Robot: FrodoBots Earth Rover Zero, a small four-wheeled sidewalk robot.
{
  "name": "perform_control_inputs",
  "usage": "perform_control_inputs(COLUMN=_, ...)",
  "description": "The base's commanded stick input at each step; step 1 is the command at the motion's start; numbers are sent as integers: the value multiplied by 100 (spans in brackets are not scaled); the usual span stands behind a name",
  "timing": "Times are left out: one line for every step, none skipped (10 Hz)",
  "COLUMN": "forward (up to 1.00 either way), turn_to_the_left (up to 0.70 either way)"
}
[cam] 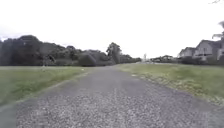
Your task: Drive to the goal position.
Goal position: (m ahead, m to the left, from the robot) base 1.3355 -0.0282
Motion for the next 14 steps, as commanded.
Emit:
perform_control_inputs(forward=70, turn_to_the_left=0)
perform_control_inputs(forward=70, turn_to_the_left=0)
perform_control_inputs(forward=70, turn_to_the_left=0)
perform_control_inputs(forward=73, turn_to_the_left=0)
perform_control_inputs(forward=81, turn_to_the_left=0)
perform_control_inputs(forward=85, turn_to_the_left=0)
perform_control_inputs(forward=85, turn_to_the_left=0)
perform_control_inputs(forward=85, turn_to_the_left=0)
perform_control_inputs(forward=85, turn_to_the_left=0)
perform_control_inputs(forward=85, turn_to_the_left=0)
perform_control_inputs(forward=85, turn_to_the_left=0)
perform_control_inputs(forward=85, turn_to_the_left=0)
perform_control_inputs(forward=85, turn_to_the_left=0)
perform_control_inputs(forward=85, turn_to_the_left=2)
